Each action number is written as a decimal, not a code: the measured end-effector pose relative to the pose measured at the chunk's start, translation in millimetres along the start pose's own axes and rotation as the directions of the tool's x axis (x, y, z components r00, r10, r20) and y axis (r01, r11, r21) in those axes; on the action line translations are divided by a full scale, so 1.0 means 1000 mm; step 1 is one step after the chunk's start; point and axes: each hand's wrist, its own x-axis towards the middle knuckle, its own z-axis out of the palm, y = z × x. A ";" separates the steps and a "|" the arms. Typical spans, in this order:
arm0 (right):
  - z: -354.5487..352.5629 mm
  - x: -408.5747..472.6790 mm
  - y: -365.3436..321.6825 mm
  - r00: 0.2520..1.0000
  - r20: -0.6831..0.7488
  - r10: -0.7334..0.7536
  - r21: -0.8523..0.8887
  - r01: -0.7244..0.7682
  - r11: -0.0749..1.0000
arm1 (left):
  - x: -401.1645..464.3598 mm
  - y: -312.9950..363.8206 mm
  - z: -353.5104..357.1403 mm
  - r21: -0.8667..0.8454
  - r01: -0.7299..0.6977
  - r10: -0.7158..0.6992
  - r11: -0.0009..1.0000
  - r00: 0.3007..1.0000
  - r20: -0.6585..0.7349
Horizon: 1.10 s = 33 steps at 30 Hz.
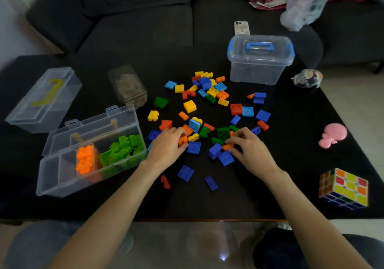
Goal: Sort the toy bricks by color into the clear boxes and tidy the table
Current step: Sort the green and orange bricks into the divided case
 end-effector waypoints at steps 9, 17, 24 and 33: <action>-0.010 0.011 0.004 0.999 -0.021 0.035 0.106 -0.033 0.994 | 0.033 -0.001 -0.023 -0.233 0.091 -0.130 0.968 0.978 -0.160; -0.027 0.043 -0.003 0.993 -0.080 0.087 0.449 -0.042 0.893 | 0.092 -0.019 -0.014 -0.065 0.135 -0.122 0.989 0.977 0.172; -0.016 0.070 -0.016 0.993 -0.045 0.109 0.513 -0.071 0.855 | 0.098 -0.018 -0.009 -0.014 -0.011 0.014 1.000 0.981 0.194; -0.041 0.110 0.024 0.960 -0.234 0.153 0.191 -0.109 0.976 | 0.103 -0.022 -0.008 -0.003 0.012 -0.010 1.000 0.962 0.273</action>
